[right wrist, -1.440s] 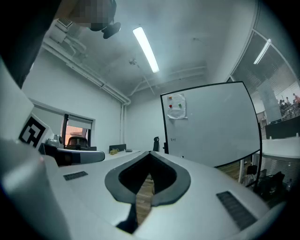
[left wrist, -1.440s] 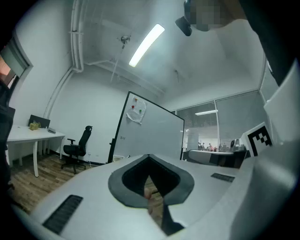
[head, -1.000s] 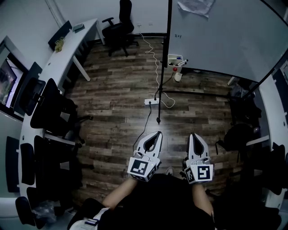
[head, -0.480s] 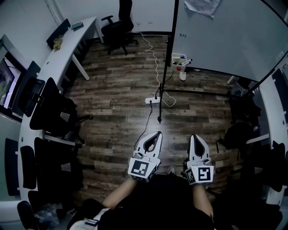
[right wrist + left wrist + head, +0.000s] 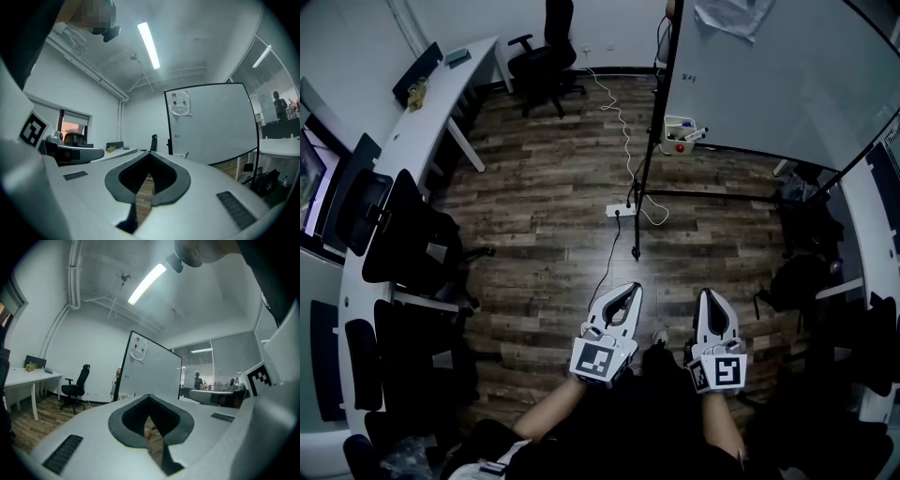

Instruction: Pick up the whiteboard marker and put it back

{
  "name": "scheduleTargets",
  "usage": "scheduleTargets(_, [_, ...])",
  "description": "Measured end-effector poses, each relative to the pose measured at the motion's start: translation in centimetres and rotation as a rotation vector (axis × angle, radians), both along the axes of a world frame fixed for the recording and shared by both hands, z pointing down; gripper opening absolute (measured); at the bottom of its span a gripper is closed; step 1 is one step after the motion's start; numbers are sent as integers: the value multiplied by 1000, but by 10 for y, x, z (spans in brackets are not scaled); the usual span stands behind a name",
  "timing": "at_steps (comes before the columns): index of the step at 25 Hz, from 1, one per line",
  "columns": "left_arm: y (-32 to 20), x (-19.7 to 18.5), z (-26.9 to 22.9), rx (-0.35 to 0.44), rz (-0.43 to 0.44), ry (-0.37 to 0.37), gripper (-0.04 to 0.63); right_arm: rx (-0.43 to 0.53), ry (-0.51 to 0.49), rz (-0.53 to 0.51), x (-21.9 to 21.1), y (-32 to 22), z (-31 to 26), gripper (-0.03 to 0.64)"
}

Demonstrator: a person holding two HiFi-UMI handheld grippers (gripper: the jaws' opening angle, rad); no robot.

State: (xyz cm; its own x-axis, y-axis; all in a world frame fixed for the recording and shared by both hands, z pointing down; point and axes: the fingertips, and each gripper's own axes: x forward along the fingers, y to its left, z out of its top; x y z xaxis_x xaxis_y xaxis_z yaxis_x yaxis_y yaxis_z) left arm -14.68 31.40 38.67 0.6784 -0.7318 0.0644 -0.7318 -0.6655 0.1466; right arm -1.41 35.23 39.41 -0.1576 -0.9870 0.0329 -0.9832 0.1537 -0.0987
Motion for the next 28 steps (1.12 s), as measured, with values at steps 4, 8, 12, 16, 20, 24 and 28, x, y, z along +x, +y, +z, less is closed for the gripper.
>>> scheduleTargets(4, [-7, 9, 10, -6, 10, 4, 8, -9, -8, 2, 6, -13, 8, 12])
scheduleTargets(8, [-24, 17, 11, -4, -16, 8, 8, -6, -6, -7, 14, -31, 11, 12])
scheduleTargets(12, [-45, 34, 8, 11, -19, 15, 8, 4, -6, -17, 27, -54, 9, 12])
scheduleTargets(16, [-69, 55, 7, 23, -21, -34, 8, 12, -4, -33, 41, -77, 6, 12])
scheduleTargets(20, [-89, 74, 10, -12, -39, -19, 8, 12, -7, -48, 58, -96, 6, 12])
scheduleTargets(24, [-105, 101, 15, 2, -32, -10, 8, 16, 5, -61, 79, -114, 7, 12])
scheduleTargets(28, [-115, 121, 15, 13, -48, -12, 8, 14, 1, -83, 97, -129, 12, 12])
